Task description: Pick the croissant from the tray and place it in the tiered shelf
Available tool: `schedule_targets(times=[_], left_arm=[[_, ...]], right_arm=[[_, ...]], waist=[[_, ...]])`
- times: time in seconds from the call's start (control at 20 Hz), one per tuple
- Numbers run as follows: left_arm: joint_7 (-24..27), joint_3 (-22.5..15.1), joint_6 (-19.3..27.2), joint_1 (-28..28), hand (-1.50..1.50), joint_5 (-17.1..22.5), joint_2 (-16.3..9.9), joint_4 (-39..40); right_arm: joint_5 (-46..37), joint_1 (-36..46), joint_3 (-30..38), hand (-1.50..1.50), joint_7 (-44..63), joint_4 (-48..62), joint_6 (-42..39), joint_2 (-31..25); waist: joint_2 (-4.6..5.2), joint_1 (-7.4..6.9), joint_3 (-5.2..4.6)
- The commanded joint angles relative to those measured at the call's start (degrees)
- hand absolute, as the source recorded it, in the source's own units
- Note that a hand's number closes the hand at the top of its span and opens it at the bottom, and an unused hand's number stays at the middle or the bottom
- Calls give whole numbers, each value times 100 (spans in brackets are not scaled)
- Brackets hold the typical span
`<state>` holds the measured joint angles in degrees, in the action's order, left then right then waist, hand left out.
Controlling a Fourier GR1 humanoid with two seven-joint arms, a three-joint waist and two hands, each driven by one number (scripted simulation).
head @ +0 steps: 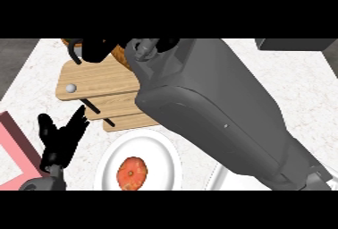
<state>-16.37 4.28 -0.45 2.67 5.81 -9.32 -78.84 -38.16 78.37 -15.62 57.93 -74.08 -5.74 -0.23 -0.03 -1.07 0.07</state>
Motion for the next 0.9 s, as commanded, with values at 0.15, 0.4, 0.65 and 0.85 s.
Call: schedule_targets(times=[0.15, 0.4, 0.65, 0.85], left_arm=[[167, 117, -246, -24, 0, 120, -35, 383], [209, 163, -121, 37, 0, 29, -22, 354], [71, 6, 98, 161, 0, -98, 226, 342], [40, 60, -15, -1, 0, -93, 81, 265]], right_arm=[[-184, -67, -64, 150, -377, 648, 591, 22], [-38, 139, 343, 150, -971, 946, 452, -16], [58, 173, 199, 150, -1024, 1194, 675, 23], [-110, 409, 228, 150, -933, 1365, 115, 21]], waist=[[13, 38, -13], [6, 65, -11], [8, 45, -11], [5, 52, -11]])
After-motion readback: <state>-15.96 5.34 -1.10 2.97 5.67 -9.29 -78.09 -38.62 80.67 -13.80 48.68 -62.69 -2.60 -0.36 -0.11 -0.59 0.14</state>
